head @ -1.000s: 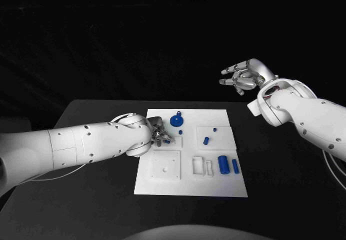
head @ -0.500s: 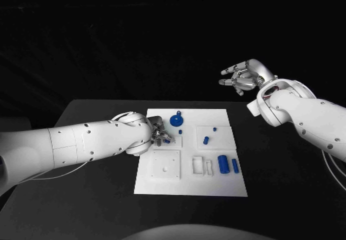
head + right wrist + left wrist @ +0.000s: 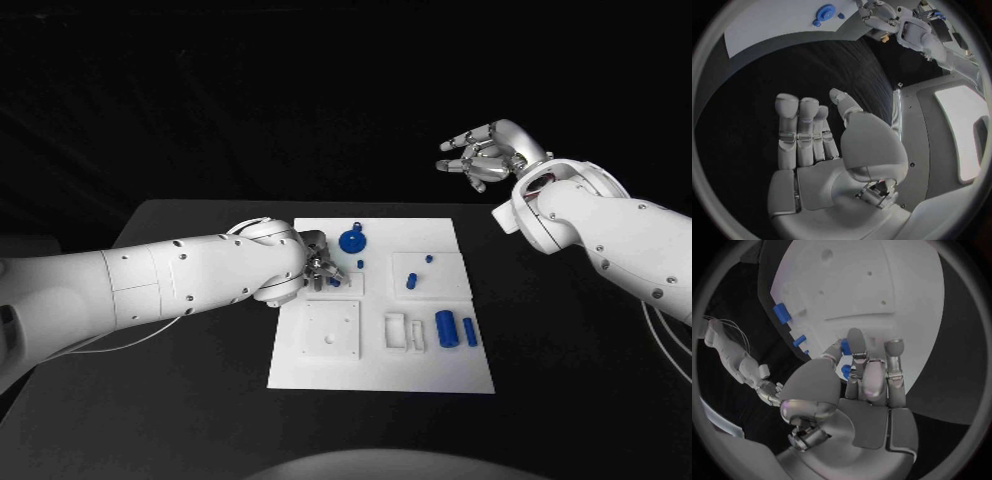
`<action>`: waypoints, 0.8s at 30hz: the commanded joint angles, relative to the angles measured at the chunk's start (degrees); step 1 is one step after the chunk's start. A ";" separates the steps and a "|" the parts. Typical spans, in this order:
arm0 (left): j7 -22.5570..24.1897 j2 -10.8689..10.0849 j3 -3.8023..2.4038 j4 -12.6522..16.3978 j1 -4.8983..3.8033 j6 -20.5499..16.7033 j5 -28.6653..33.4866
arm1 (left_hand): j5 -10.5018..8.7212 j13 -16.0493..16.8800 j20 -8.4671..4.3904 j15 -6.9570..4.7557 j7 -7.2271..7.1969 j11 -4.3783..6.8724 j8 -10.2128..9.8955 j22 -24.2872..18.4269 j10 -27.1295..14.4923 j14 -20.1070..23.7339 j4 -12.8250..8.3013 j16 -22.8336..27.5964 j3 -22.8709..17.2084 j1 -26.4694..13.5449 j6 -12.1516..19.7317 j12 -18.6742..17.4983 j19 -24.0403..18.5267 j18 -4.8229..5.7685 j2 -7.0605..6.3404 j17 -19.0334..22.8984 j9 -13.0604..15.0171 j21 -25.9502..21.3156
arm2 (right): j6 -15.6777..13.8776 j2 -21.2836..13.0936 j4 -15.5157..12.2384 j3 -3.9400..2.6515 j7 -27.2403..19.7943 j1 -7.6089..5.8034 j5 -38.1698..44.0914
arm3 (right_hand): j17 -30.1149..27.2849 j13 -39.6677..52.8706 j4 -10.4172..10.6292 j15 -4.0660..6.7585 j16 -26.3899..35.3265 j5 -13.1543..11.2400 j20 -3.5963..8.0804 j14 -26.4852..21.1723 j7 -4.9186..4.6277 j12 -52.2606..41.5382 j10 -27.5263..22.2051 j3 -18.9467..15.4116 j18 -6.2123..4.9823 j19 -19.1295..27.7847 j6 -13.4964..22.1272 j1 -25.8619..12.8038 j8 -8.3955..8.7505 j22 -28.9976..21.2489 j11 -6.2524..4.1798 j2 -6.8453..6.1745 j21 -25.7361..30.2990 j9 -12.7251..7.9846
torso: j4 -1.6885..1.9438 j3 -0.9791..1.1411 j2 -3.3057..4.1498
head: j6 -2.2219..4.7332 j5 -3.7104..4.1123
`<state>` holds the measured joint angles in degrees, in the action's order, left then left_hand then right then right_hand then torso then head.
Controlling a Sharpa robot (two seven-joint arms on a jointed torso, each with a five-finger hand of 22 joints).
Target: Assemble the parts on the task board
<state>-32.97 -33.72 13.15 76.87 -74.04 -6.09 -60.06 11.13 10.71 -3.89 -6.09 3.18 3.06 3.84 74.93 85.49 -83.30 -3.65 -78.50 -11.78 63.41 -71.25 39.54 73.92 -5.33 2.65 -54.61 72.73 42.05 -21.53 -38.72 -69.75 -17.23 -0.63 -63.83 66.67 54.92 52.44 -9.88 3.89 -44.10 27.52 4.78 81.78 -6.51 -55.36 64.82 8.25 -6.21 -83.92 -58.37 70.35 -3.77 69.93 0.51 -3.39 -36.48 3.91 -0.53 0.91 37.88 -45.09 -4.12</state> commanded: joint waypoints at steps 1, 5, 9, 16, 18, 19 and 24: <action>-2.06 0.44 0.52 -0.71 0.55 5.78 0.91 | -0.14 -0.08 -0.34 -0.07 -6.63 1.89 0.13 1.73 1.36 0.07 -0.42 0.04 -0.19 3.17 -8.09 0.17 -0.25 0.25 3.12 0.03 0.07 -0.39 | 0.67 0.08 -0.01 -0.03 -0.18 0.03 0.55 | 0.06 0.02 0.20 0.14 0.31 0.04 0.30 0.45 -0.03 -0.18 0.05 0.17 -1.17 -2.90 -0.21 -0.43 0.20 -0.05 -0.42 -0.03 -0.14 -0.09 | 0.01 -0.01 0.03 | -0.09 0.02; -2.50 0.90 0.52 -1.40 0.36 7.40 0.91 | -0.24 -0.09 -0.49 -0.05 -6.61 1.87 0.14 1.71 1.35 0.11 -0.59 0.09 -0.15 3.14 -8.05 0.14 -0.30 0.38 3.22 0.10 0.04 -0.51 | 0.68 0.14 0.00 -0.03 -0.17 0.04 0.55 | 0.06 0.02 0.20 0.14 0.31 0.04 0.30 0.45 -0.03 -0.18 0.05 0.17 -1.17 -2.90 -0.21 -0.43 0.20 -0.05 -0.42 -0.03 -0.14 -0.09 | 0.00 -0.03 0.03 | -0.03 0.19; -2.73 1.30 0.52 -1.83 0.25 8.50 0.93 | -0.24 -0.09 -0.49 -0.05 -6.61 1.87 0.14 1.71 1.35 0.10 -0.60 0.09 -0.15 3.14 -8.04 0.14 -0.30 0.38 3.22 0.10 0.04 -0.51 | 0.70 0.16 0.00 -0.03 -0.16 0.04 0.55 | 0.06 0.02 0.20 0.14 0.31 0.04 0.30 0.45 -0.03 -0.18 0.05 0.17 -1.17 -2.90 -0.21 -0.43 0.20 -0.05 -0.42 -0.03 -0.14 -0.09 | 0.04 -0.02 0.02 | -0.13 0.32; -3.05 1.54 0.52 -2.17 0.17 9.82 0.92 | -0.24 -0.10 -0.63 -0.06 -6.61 1.87 0.15 1.71 1.35 0.09 -0.83 0.10 -0.11 3.17 -8.01 0.11 -0.34 0.57 3.27 0.09 0.03 -0.58 | 0.72 0.26 0.04 -0.03 -0.14 0.04 0.55 | 0.09 0.13 0.13 0.16 0.40 0.05 0.32 0.50 -0.03 -0.22 0.13 0.10 -1.17 -2.91 -0.22 -0.49 0.21 -0.26 -0.43 0.03 -0.20 -0.09 | 0.09 -0.03 0.05 | -0.26 0.25; -3.15 1.54 0.52 -2.35 0.14 10.05 0.81 | -0.28 -0.10 -0.75 -0.06 -6.60 1.87 0.15 1.70 1.35 0.08 -1.02 0.09 -0.08 3.15 -8.01 0.10 -0.36 0.70 3.31 0.05 0.04 -0.65 | 0.73 0.31 0.06 -0.03 -0.14 0.05 0.54 | 0.09 0.10 0.14 0.16 0.40 0.06 0.32 0.50 -0.02 -0.18 0.10 0.09 -1.15 -2.92 -0.22 -0.51 0.20 -0.21 -0.43 0.03 -0.33 -0.09 | 0.11 -0.04 0.04 | -0.26 0.22; -3.18 1.54 0.52 -2.43 0.13 10.13 0.78 | -0.28 -0.10 -0.75 -0.06 -6.60 1.87 0.15 1.70 1.35 0.08 -1.02 0.09 -0.08 3.15 -8.01 0.10 -0.36 0.70 3.31 0.05 0.04 -0.65 | 0.73 0.32 0.07 -0.03 -0.15 0.05 0.54 | 0.09 0.10 0.14 0.16 0.40 0.06 0.32 0.50 -0.02 -0.18 0.10 0.09 -1.15 -2.92 -0.22 -0.51 0.20 -0.21 -0.43 0.03 -0.33 -0.09 | 0.12 -0.05 0.04 | -0.26 0.18; -3.28 1.53 0.52 -2.72 0.08 10.55 0.65 | -0.20 -0.09 -0.83 -0.07 -6.60 1.87 0.16 1.72 1.35 0.07 -1.24 0.07 -0.08 3.17 -8.01 0.10 -0.33 0.80 3.36 -0.01 0.06 -0.63 | 0.71 0.30 0.03 -0.03 -0.16 0.05 0.54 | 0.09 0.10 0.14 0.16 0.40 0.06 0.32 0.50 -0.02 -0.18 0.10 0.09 -1.15 -2.92 -0.22 -0.51 0.20 -0.21 -0.43 0.03 -0.33 -0.09 | 0.06 -0.04 0.09 | -0.25 -0.01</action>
<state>-33.81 -32.12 12.87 74.48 -74.96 -0.24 -59.86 10.81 10.66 -4.31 -5.90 2.89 2.97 4.01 74.91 85.58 -83.31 -4.26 -78.50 -11.70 63.41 -72.71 39.54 73.50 -5.33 2.65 -54.56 72.72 41.70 -21.44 -38.44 -69.67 -17.23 -0.61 -63.80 66.69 54.96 52.49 -9.88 4.10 -44.10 27.52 4.78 81.98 -6.50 -55.37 64.83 8.25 -6.18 -83.92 -58.37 70.35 -3.77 69.77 0.52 -3.39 -36.48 3.91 -0.44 0.85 37.91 -45.35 -4.01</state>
